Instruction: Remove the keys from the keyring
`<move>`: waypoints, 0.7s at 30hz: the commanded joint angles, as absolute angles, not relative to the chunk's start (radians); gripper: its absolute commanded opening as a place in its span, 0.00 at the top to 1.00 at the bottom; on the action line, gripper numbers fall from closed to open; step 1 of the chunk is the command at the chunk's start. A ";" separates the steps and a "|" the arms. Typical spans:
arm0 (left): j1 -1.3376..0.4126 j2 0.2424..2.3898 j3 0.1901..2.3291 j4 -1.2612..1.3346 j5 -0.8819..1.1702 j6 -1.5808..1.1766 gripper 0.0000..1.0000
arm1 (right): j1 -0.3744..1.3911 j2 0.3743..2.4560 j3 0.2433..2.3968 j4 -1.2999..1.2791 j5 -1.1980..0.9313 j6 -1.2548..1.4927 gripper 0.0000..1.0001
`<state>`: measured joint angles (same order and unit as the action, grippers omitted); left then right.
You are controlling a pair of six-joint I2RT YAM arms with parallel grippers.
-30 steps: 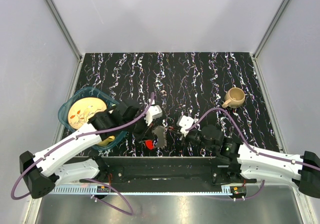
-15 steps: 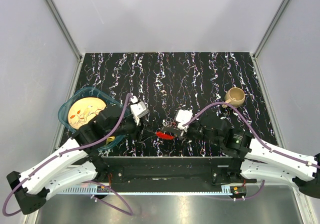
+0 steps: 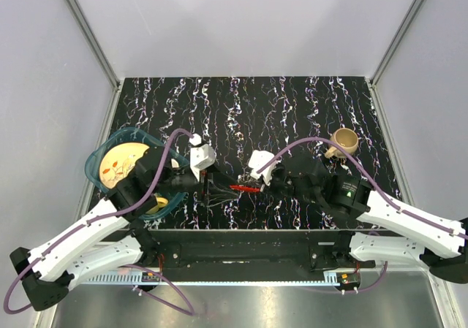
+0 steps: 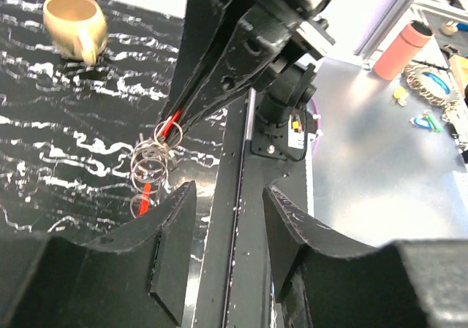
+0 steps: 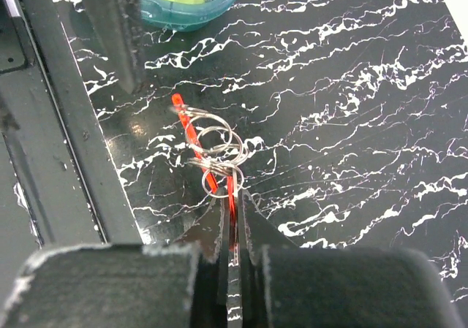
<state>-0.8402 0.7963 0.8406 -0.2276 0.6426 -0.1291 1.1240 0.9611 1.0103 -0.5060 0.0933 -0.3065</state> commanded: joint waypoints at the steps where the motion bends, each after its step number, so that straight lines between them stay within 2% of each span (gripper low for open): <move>1: -0.850 0.772 0.805 -0.020 0.735 -0.181 0.56 | 1.127 0.972 1.103 -0.578 0.103 -0.278 1.00; 9: -0.856 0.856 0.801 0.021 0.767 -0.212 0.60 | 1.127 0.948 1.111 -0.586 0.041 -0.266 1.00; 14: -0.868 0.873 0.762 0.209 0.874 -0.311 0.60 | 1.127 0.997 1.196 -0.650 0.023 -0.200 1.00; 21: -0.870 0.853 0.742 0.134 0.812 -0.262 0.58 | 1.132 1.039 1.229 -0.667 0.015 -0.147 1.00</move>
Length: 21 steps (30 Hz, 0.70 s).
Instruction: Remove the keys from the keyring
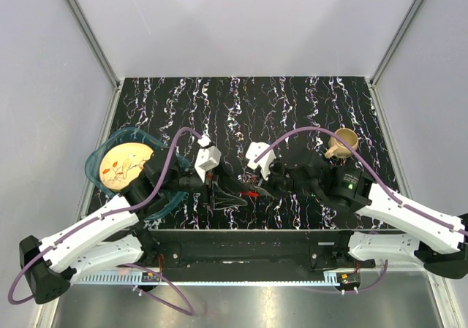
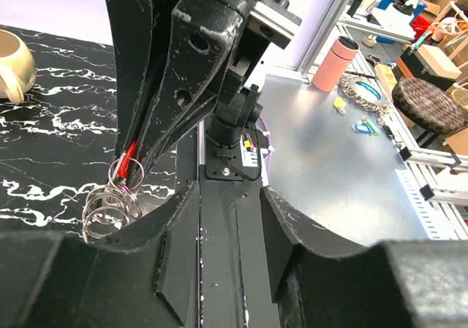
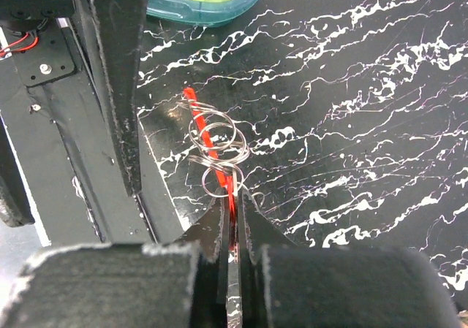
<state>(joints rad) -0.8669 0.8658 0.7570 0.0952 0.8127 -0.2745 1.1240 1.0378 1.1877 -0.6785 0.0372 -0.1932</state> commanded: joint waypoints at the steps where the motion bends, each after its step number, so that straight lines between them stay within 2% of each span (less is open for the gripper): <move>1: -0.870 0.854 0.752 0.105 0.804 -0.233 0.59 | 1.135 1.032 1.220 -0.664 0.009 -0.149 1.00; 5: -0.871 0.830 0.753 0.018 0.762 -0.187 0.60 | 1.143 1.005 1.197 -0.649 0.003 -0.199 1.00; 21: -0.874 0.848 0.744 0.014 0.730 -0.170 0.62 | 1.169 1.055 1.223 -0.614 -0.028 -0.212 1.00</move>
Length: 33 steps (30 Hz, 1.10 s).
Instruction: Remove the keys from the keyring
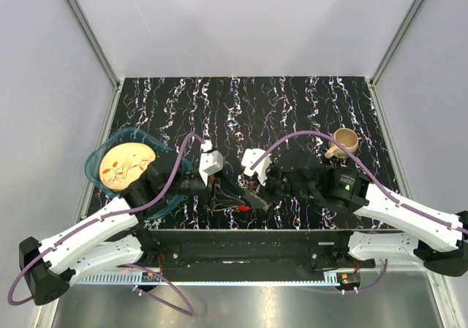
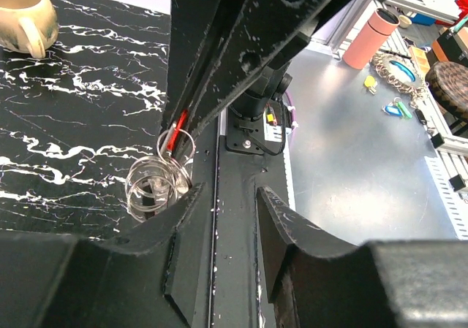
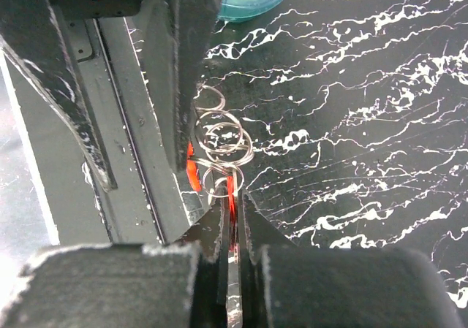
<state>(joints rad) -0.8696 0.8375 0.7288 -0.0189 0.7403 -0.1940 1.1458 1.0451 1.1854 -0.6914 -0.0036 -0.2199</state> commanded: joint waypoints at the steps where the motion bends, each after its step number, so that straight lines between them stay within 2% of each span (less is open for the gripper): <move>1: -0.874 0.850 0.744 0.011 0.727 -0.169 0.62 | 1.170 1.058 1.220 -0.608 -0.028 -0.201 1.00; 12: -0.874 0.862 0.747 0.002 0.696 -0.149 0.64 | 1.198 1.052 1.218 -0.597 -0.021 -0.158 1.00; 18: -0.876 0.844 0.753 -0.058 0.677 -0.127 0.82 | 1.219 1.026 1.195 -0.577 -0.021 -0.176 1.00; 20: -0.874 0.833 0.759 -0.090 0.661 -0.111 0.83 | 1.224 1.009 1.183 -0.575 -0.021 -0.199 1.00; 26: -0.876 0.782 0.807 -0.216 0.588 -0.043 0.76 | 1.227 0.966 1.143 -0.577 -0.034 -0.259 1.00; 33: -0.874 0.752 0.810 -0.202 0.607 -0.038 0.73 | 1.227 0.966 1.141 -0.595 -0.064 -0.275 1.00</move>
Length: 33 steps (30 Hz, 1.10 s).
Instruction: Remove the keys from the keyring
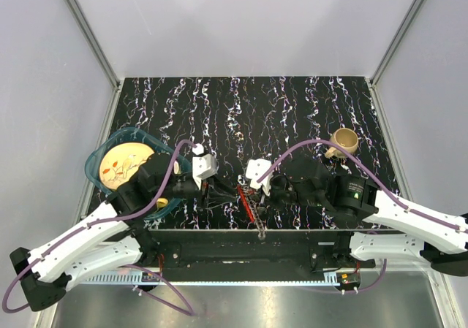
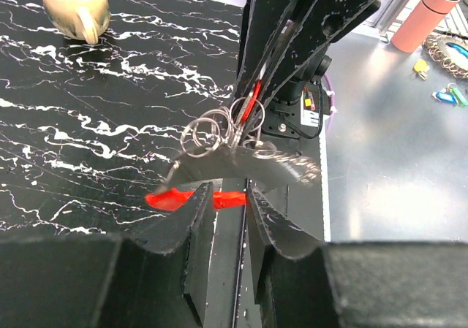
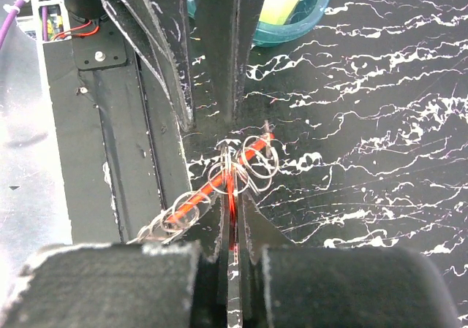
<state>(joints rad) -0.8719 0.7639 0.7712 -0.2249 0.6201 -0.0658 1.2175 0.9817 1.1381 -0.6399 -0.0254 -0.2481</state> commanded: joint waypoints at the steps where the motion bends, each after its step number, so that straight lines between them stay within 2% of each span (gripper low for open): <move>1: -0.874 0.762 0.811 -0.196 0.621 -0.037 0.72 | 1.229 0.968 1.141 -0.595 -0.067 -0.276 1.00; 19: -0.874 0.804 0.796 -0.084 0.744 -0.072 0.68 | 1.236 0.996 1.152 -0.584 -0.074 -0.282 1.00; 33: -0.874 0.811 0.792 -0.086 0.758 -0.054 0.67 | 1.241 0.997 1.149 -0.584 -0.078 -0.288 1.00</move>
<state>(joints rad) -0.8722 0.7982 0.7765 -0.1524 0.7113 -0.0639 1.2285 1.0019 1.1378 -0.6395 -0.0708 -0.2714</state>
